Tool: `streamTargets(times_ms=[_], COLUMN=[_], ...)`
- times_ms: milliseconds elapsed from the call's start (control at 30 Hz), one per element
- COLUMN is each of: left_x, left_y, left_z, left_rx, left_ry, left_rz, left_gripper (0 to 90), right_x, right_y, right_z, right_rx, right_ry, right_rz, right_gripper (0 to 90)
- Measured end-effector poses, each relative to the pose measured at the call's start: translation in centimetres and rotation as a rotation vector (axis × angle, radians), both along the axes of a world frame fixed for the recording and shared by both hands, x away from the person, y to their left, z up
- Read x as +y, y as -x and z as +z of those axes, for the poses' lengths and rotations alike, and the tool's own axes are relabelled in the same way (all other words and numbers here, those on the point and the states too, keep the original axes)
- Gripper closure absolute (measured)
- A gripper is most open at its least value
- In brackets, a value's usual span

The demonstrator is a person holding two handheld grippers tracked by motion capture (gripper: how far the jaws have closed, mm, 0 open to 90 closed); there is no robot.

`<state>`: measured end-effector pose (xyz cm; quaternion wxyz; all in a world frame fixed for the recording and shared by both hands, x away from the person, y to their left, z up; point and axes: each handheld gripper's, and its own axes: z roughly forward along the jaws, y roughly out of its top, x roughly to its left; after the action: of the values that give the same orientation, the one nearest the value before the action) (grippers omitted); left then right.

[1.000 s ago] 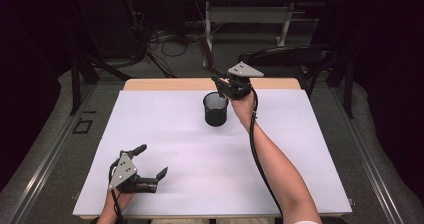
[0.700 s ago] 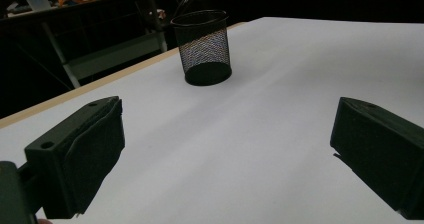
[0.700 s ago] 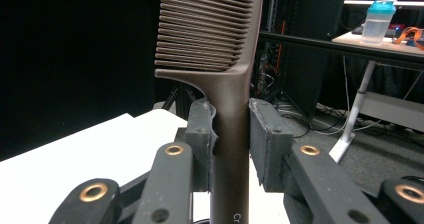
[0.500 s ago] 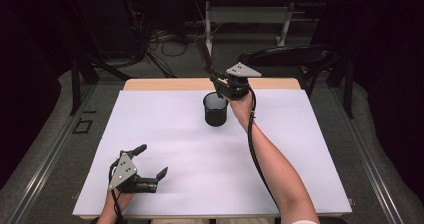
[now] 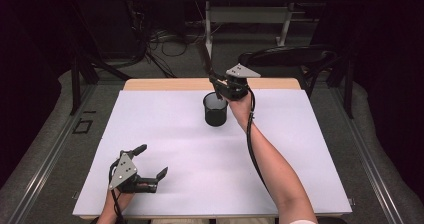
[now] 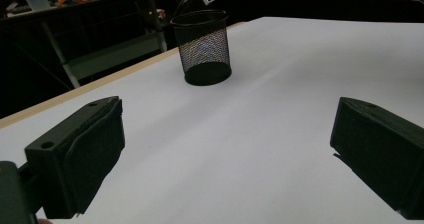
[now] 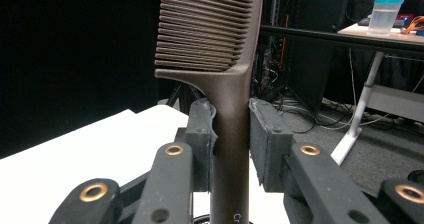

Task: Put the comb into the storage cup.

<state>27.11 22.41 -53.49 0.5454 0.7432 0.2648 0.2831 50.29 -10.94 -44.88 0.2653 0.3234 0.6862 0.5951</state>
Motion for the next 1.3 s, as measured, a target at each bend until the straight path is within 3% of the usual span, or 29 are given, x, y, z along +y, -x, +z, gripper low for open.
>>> streamTargets(times_ms=[1300], left_x=[-0.1], left_y=[0.0], left_z=[0.0], left_rx=[0.002], left_ry=[0.001], left_rz=[-0.002], left_gripper=[1.2], right_x=[0.4], right_y=[0.0], right_z=[-2.8], right_rx=[0.055], right_ry=[0.039], right_rz=[0.014], right_gripper=[73.0])
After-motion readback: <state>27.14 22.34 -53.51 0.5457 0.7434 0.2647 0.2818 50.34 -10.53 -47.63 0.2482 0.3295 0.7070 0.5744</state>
